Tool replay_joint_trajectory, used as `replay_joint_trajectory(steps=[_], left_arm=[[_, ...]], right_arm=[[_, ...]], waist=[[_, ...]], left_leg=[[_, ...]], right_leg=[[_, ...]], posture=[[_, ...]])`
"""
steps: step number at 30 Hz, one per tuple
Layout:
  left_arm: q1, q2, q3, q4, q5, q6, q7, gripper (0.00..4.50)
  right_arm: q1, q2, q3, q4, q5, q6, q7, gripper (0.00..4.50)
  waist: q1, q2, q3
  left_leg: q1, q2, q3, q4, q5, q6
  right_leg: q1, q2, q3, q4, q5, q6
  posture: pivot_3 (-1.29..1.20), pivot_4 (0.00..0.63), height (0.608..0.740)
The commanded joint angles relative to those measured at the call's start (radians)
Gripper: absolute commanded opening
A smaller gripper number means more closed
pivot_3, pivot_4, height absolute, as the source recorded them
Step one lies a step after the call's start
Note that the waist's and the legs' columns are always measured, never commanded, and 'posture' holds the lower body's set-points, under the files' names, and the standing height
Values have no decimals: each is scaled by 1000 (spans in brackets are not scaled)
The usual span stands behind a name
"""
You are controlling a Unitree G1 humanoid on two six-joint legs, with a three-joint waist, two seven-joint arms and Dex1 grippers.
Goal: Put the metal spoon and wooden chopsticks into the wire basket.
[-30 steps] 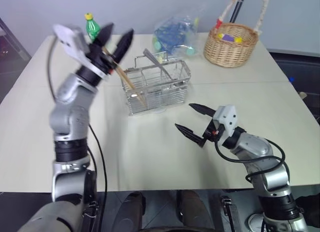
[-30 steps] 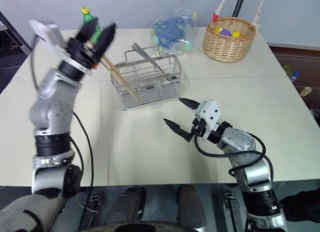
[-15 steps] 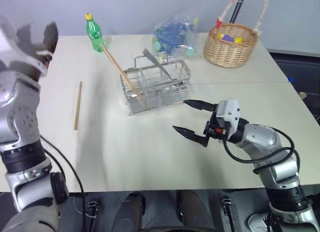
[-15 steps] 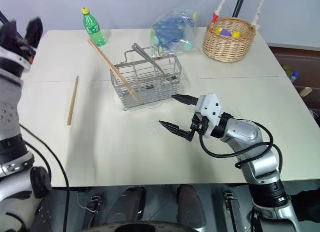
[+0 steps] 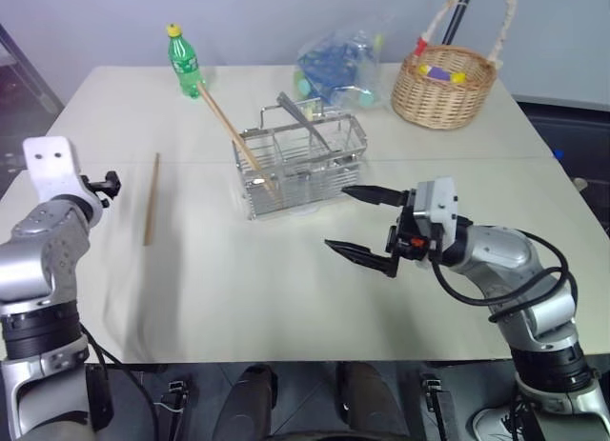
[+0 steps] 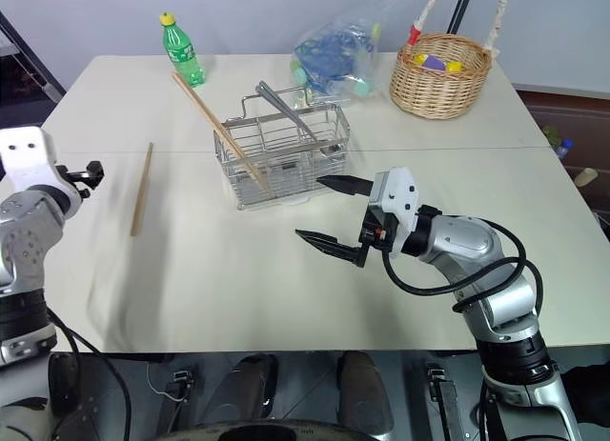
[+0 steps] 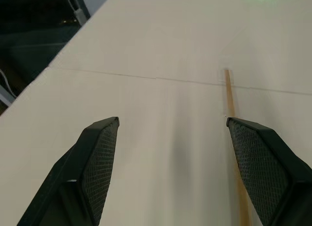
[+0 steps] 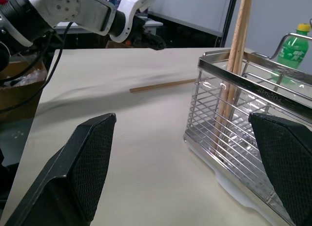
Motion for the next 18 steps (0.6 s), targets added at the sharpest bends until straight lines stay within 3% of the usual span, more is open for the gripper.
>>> replay_joint_trajectory(steps=[1,6,14,18], left_arm=[[-47,18,-54,57,62,-39,-21,3708],[-110,0,-122,186,120,9,-24,3708],[-148,-66,-156,378,153,-118,-78,3708],[-174,-77,-153,415,154,-51,-87,3708]], right_arm=[[-14,-1,-11,-58,17,8,-19,4500],[-2,-5,-23,-82,20,25,-46,4500],[7,-3,-29,-89,20,33,-76,4500],[11,-5,-34,-87,19,29,-85,4500]], waist=[[0,0,0],[-3,0,0],[-1,-1,0],[0,-1,0]], left_leg=[[0,0,0,0,0,0],[0,0,0,-1,0,0],[0,0,0,0,0,0],[0,0,0,0,0,0]], right_leg=[[0,0,0,0,0,0],[-1,0,0,0,0,0],[-1,0,0,0,0,0],[-1,0,0,0,0,0]], posture=[[0,150,740],[0,150,740],[0,150,740],[0,150,740]])
